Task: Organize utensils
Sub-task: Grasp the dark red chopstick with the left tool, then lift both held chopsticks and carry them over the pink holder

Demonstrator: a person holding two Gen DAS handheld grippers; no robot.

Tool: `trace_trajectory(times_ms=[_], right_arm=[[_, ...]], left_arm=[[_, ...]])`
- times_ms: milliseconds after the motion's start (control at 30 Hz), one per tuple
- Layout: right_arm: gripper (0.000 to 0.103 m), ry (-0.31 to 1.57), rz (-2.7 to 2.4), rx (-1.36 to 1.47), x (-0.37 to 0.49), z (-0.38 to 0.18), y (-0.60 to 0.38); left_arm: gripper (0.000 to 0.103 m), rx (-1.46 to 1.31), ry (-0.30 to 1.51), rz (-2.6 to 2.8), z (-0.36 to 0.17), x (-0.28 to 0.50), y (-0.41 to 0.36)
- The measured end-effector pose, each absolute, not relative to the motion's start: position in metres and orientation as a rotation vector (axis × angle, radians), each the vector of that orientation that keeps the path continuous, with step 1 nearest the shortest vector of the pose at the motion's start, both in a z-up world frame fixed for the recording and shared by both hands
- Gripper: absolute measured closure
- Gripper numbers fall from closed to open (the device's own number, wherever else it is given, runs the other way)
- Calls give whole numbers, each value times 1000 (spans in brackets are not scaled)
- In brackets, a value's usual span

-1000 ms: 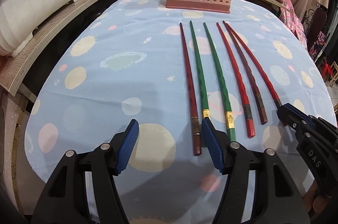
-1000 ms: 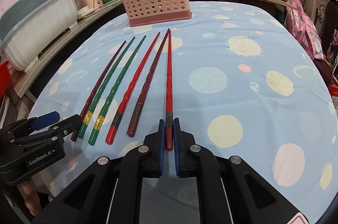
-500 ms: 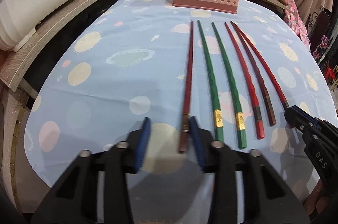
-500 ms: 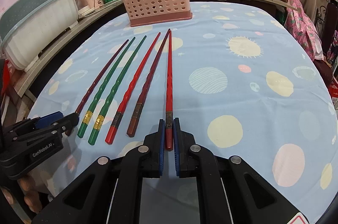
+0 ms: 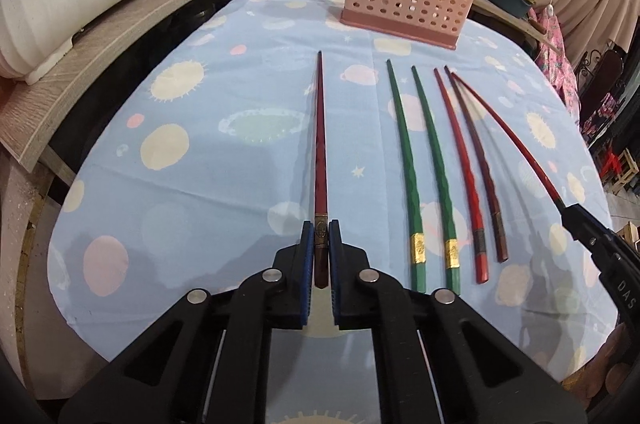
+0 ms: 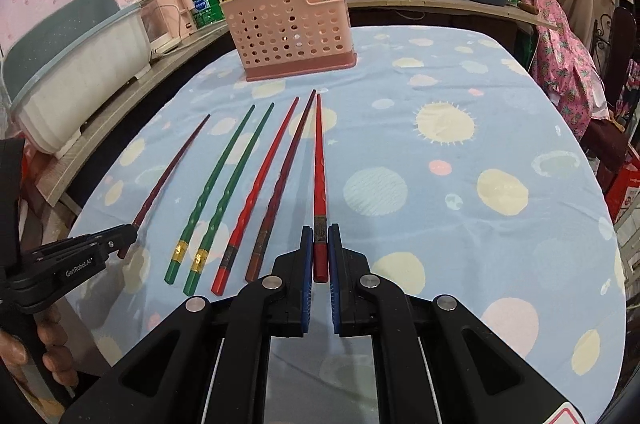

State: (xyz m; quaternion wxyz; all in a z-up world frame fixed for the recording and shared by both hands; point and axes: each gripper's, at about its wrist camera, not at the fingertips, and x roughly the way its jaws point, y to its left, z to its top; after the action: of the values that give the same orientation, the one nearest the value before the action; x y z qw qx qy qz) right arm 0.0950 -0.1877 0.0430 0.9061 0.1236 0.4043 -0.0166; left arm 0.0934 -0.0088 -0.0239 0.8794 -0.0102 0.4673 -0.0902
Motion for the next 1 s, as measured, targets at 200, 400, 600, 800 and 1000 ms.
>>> trace_trajectory(times_ms=[200,400,600,800,1000], right_arm=[[96,728,-33,282,98,86,-201],[96,631,-43,277,109,128,-214],[96,574,-52,313,124,156,-232],[96,534,-50,342,146,180,-247],[96,479,-29,351,174,208,-252]], left_arm=[[96,-60,928,-193,7,97,0],[96,-89,853,-196,47,106,5],[96,-106,779,-196,88,128,10],[96,-122,720,-203,123,159,7],[96,-135,660,-220,161,193,-1]])
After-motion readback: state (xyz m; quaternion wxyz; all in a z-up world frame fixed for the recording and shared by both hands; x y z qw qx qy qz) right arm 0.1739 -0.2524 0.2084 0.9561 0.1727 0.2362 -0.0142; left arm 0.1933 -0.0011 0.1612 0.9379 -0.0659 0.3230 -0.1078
